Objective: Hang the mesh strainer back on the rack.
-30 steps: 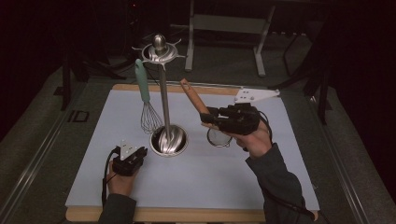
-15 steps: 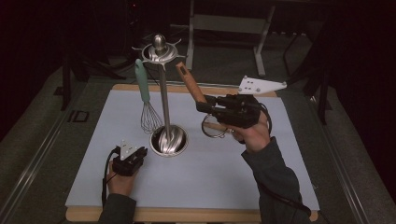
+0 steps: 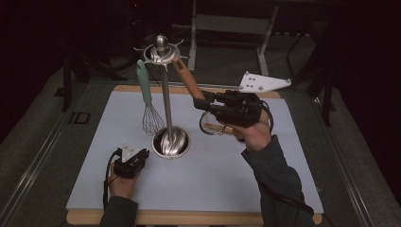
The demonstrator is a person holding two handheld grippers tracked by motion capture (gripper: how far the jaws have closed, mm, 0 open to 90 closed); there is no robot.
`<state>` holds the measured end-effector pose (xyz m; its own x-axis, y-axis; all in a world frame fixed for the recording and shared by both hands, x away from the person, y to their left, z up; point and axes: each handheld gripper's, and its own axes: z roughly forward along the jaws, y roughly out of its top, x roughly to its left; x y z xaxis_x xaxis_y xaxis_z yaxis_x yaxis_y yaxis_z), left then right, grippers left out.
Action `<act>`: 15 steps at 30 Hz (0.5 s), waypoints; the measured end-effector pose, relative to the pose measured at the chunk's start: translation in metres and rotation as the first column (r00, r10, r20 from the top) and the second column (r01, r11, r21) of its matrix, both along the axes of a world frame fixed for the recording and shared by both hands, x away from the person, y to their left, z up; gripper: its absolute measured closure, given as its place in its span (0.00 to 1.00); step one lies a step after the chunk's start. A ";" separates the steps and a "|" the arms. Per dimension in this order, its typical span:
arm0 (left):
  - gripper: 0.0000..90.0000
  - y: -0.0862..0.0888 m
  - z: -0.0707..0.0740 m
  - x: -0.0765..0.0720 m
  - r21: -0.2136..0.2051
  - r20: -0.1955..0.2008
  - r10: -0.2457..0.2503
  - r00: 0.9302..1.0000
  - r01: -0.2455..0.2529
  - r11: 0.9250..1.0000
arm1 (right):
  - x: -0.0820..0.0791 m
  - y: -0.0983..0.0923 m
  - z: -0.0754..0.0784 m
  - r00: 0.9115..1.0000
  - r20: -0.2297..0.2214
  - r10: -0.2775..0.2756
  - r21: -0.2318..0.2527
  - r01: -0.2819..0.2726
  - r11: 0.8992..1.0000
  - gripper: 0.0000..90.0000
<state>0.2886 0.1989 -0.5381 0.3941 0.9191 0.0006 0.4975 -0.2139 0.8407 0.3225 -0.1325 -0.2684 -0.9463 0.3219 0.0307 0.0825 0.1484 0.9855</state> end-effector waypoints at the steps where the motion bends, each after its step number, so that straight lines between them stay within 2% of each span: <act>1: 0.90 0.000 0.000 0.000 -0.001 0.000 0.001 1.000 -0.001 1.000 | -0.001 0.001 0.001 1.000 0.007 0.002 0.003 -0.002 1.000 0.79; 7: 0.90 0.000 0.000 0.000 -0.002 0.000 0.001 1.000 -0.001 1.000 | -0.006 0.012 -0.002 0.999 0.024 0.032 -0.003 -0.032 0.999 0.79; 15: 0.90 0.000 0.000 0.000 -0.003 0.001 0.000 1.000 0.000 1.000 | 0.001 0.019 -0.008 1.000 0.011 0.018 -0.026 -0.018 1.000 0.79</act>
<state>0.2888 0.1993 -0.5380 0.3944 0.9189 -0.0021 0.4967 -0.2113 0.8418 0.3233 -0.1133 -0.2766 -0.9522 0.3053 0.0116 0.0681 0.1750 0.9822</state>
